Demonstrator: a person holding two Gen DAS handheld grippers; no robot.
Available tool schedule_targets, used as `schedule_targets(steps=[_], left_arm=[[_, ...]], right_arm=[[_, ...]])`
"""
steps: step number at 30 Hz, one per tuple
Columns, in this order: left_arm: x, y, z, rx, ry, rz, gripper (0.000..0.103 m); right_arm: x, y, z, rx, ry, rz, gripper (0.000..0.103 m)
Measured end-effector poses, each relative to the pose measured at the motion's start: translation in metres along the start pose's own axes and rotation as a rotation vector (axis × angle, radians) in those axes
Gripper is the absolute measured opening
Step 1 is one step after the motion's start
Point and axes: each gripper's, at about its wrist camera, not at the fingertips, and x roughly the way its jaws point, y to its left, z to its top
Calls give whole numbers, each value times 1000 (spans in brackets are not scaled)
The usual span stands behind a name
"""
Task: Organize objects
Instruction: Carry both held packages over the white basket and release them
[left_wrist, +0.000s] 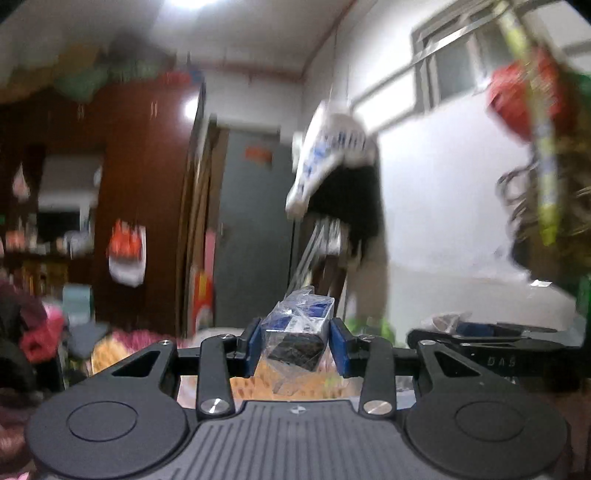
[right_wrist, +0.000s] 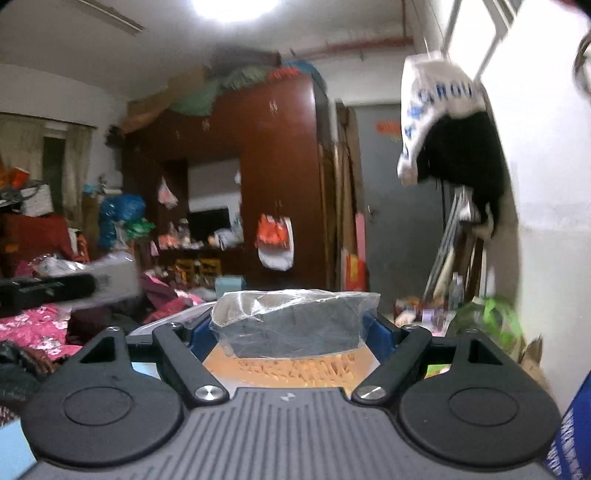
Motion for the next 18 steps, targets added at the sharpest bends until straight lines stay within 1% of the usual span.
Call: schedule_targets(steps=[1,3,4,5,6,7,8,10,11,13,15,16,18], left_arm=[[19,1,2,-3,32,28,43],[53,0,1,30,127,48,44],[66,1,-2,19,164,51,54],[77,4,-6,-11,199,54,69],[83,10,-11,-49,224,46,71],[83,15,-15,-79,237,31,71],[79,19,-18,-94,231,18,71],[61,19,-24,-67,184,23,71],[51,18,-26,-52,172,30,71],[20,17,-35,-30,156,9,72],[-21,14,-50,-24,117,16,72],[-40,12,-62,-22,86,17,75],[-72,0,-88,7,44,47,77]], right_arm=[[17,1,2,-8,33,-17,83],[38,5,-1,-39,58,-51,85],[47,8,-3,-65,79,-57,90],[53,10,-5,-81,101,-59,94],[53,12,-8,-83,104,-68,100],[50,12,-11,-82,99,-70,103],[43,12,-13,-82,94,-59,103],[22,7,-18,-73,86,-46,103],[10,4,-23,-56,73,-46,103],[-16,-3,-31,-18,72,-40,103],[-47,-7,-49,15,60,-41,103],[-64,-6,-61,41,52,-48,103],[-92,0,-91,89,36,-39,103]])
